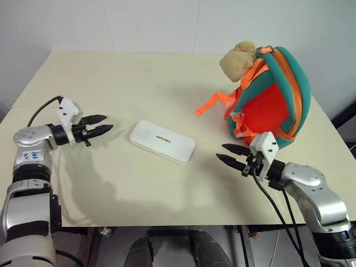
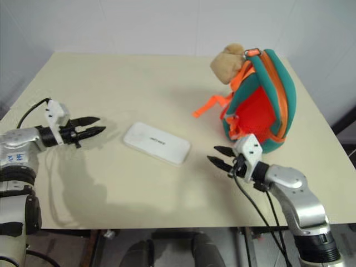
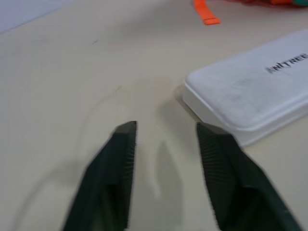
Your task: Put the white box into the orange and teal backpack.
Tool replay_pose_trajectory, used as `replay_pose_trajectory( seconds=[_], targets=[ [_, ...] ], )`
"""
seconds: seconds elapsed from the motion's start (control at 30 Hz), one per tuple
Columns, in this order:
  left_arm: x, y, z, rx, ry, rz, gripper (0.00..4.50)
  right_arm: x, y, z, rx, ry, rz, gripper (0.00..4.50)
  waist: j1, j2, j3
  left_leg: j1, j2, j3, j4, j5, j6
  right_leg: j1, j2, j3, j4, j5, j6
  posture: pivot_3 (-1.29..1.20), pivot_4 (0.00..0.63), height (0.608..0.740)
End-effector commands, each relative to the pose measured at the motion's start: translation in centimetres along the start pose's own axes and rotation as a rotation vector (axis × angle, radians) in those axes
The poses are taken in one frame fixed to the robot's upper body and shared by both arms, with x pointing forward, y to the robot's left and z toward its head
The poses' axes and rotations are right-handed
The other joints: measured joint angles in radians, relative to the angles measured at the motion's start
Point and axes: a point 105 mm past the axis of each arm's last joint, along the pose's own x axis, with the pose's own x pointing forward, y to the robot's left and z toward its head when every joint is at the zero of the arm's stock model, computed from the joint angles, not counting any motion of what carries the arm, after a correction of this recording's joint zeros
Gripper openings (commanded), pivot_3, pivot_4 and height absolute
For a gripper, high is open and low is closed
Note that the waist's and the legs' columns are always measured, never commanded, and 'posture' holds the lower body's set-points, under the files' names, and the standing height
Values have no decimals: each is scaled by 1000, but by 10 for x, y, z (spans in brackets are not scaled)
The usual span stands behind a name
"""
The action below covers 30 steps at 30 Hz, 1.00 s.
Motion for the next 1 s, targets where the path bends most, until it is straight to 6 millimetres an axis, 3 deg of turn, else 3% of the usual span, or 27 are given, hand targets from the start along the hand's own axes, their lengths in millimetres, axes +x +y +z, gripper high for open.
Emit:
replay_pose_trajectory(
  seconds=[0.03, 0.07, 0.13, 0.47, 0.7, 1.0],
  targets=[
    [9, 5, 6, 33, 11, 36, 723, 7, 2, -1, -22, 13, -49, 441, 1, 0, 0, 0, 0, 0, 0, 0, 0, 0, 0, 0, 0, 0, 0, 0, 150, 740],
    [14, 4, 5, 23, 11, 35, 395, 9, 1, -6, -25, 45, -79, 78, 1, 0, 0, 0, 0, 0, -1, 0, 0, 0, 0, 0, 0, 0, 0, 0, 150, 740],
    [23, 0, 5, 1, 7, 25, 25, 11, 1, -16, -26, 103, -118, 0, 2, 0, 0, -1, 0, 0, -1, 0, 0, 0, 0, 0, -1, 0, 0, 0, 150, 740],
    [45, -13, -1, -204, -17, -20, 25, 31, -1, -32, -52, 193, -194, 0, -3, 0, 0, -1, 0, 0, -1, 0, 0, -1, 0, 0, 0, 0, 0, 0, 150, 740],
    [54, -25, -11, -233, 42, -61, 25, 43, 11, -40, -93, 246, -96, 0, -4, 0, 0, -1, 0, 0, -1, 0, 0, -1, 0, 0, -1, 0, 0, 0, 150, 740],
    [62, -36, -8, -250, 27, -133, 25, 60, 34, -20, -82, 171, 23, 0, -6, 0, 0, -1, 0, -1, -1, 0, 0, -1, 1, 0, 0, 0, 0, 0, 150, 740]
  ],
)
